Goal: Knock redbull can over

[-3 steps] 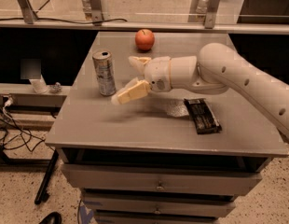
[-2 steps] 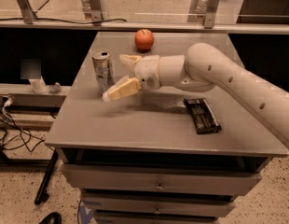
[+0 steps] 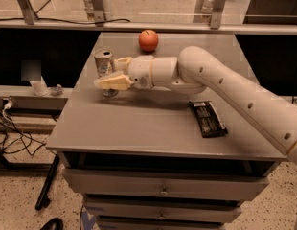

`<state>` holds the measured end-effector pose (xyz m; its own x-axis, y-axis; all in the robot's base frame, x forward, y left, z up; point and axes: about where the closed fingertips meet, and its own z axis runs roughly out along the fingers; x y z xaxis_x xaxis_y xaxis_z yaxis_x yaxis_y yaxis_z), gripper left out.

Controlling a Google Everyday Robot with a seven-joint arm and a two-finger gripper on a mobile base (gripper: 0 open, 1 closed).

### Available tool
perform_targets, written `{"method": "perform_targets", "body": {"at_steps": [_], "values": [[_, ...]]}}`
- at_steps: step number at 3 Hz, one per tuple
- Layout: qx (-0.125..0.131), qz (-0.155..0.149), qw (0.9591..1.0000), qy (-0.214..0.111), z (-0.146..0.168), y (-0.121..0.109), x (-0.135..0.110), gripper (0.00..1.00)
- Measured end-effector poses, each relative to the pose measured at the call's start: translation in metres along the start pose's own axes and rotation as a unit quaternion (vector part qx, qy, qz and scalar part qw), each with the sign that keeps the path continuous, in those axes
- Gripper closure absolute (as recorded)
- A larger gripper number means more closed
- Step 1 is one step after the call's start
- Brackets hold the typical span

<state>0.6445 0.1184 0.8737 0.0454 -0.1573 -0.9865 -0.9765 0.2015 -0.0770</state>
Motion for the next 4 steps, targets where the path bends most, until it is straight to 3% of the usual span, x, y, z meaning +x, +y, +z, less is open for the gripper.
{"method": "perform_targets", "body": {"at_steps": [2,3,4], "values": [[0.011,0.005,0.9999,0.007,-0.006,-0.012,-0.007,0.87],[0.008,-0.008,0.9992,0.038,-0.029,-0.026,-0.022,1.00],[-0.004,-0.035,0.9933,0.110,-0.060,-0.043,-0.040,1.00]]}}
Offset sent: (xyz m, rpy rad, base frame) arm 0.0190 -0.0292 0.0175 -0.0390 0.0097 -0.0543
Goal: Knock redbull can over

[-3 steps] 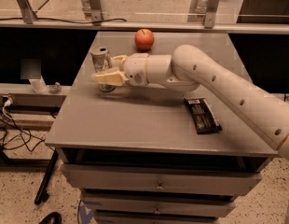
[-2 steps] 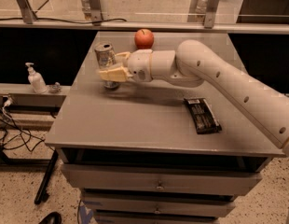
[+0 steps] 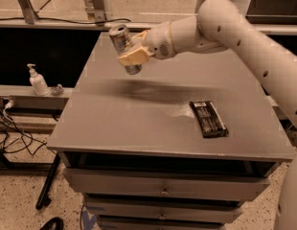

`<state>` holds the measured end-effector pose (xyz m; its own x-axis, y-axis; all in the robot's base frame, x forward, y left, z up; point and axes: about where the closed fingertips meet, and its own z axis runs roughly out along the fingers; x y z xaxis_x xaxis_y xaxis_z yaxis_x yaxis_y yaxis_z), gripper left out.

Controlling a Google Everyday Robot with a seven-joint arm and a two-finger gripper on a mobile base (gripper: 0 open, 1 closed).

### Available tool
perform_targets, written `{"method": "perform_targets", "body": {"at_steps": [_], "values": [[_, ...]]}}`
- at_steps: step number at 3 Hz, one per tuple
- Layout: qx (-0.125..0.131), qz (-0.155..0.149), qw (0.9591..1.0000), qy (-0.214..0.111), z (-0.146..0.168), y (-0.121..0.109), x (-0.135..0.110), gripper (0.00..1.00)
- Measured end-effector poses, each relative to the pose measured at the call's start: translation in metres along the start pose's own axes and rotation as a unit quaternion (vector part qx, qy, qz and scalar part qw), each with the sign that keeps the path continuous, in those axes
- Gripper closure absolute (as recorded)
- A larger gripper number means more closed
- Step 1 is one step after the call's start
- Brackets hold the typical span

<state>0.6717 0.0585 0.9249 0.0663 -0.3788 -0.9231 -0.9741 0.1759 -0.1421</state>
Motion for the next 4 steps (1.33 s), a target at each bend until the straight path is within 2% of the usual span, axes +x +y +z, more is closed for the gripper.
{"method": "perform_targets", "body": {"at_steps": [1,2,3,4], "values": [[-0.011,-0.028,0.9950,0.095,-0.024,-0.014,0.006,1.00],[-0.046,-0.052,0.9765,0.204,-0.041,-0.008,0.030,1.00],[-0.102,-0.063,0.9442,0.307,-0.062,0.017,0.061,1.00],[-0.137,-0.065,0.9144,0.376,-0.080,0.039,0.083,1.00]]}}
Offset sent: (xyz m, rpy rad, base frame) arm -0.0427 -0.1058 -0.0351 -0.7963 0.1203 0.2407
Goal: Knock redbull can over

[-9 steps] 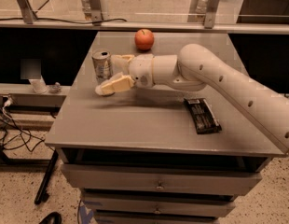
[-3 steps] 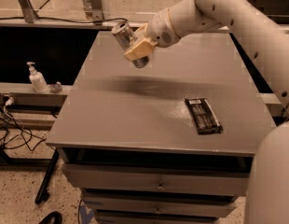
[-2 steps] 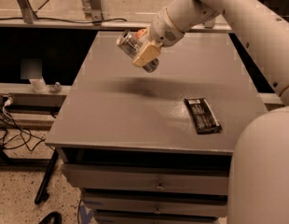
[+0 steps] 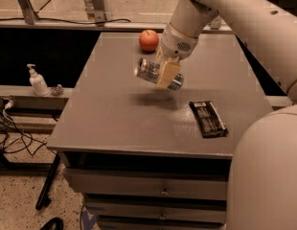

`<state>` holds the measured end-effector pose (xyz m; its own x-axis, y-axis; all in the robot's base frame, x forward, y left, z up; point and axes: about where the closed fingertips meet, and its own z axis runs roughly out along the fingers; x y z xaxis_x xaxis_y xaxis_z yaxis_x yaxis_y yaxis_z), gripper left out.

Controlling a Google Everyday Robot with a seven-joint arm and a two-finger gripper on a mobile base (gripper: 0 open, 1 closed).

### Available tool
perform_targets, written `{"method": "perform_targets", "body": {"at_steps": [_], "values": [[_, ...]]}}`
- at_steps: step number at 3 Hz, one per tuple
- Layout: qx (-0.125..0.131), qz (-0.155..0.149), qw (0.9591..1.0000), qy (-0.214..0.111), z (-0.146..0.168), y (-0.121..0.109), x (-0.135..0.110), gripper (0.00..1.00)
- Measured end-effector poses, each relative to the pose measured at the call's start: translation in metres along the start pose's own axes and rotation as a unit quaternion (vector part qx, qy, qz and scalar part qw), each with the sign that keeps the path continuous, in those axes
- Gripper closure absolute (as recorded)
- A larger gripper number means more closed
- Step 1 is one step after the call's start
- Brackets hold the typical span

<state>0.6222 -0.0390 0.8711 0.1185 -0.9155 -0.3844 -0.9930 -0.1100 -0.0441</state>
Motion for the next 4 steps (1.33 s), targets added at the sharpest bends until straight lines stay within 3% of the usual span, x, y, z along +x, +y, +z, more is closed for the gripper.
{"method": "perform_targets", "body": {"at_steps": [1,2,3,4], "values": [[-0.011,-0.004,0.9991,0.041,0.000,0.014,0.014,1.00],[0.004,-0.002,0.9981,0.061,0.005,0.016,0.019,1.00],[0.035,0.011,0.9975,0.060,0.012,0.008,0.016,0.84],[0.059,0.023,0.9970,0.044,0.026,-0.002,0.006,0.61]]}}
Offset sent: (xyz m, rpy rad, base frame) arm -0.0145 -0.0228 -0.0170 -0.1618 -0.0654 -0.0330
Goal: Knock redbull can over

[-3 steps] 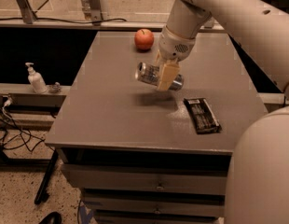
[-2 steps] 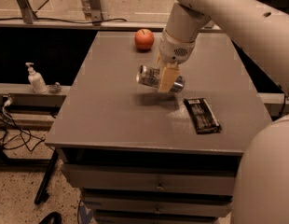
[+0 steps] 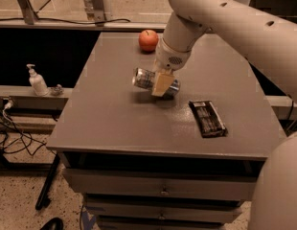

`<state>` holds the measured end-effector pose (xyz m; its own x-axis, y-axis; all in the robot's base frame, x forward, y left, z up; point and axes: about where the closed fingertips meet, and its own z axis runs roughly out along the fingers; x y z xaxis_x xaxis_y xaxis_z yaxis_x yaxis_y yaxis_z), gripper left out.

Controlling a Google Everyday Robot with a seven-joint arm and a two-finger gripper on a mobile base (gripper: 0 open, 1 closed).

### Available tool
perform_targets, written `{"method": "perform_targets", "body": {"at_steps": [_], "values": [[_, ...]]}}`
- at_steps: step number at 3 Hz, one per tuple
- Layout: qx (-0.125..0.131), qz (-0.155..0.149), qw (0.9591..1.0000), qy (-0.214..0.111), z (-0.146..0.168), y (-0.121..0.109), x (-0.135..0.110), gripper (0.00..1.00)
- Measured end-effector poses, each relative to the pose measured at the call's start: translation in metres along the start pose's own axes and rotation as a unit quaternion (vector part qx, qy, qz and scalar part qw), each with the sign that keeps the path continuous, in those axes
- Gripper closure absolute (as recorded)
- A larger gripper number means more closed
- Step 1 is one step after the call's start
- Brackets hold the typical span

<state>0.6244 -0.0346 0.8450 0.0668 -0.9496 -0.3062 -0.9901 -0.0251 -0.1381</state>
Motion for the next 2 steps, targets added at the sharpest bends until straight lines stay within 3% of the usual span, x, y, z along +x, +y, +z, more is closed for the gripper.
{"method": "perform_targets", "body": {"at_steps": [2], "values": [[0.005,0.014,0.9997,-0.017,0.0172,-0.0012,-0.0107,0.14]]}}
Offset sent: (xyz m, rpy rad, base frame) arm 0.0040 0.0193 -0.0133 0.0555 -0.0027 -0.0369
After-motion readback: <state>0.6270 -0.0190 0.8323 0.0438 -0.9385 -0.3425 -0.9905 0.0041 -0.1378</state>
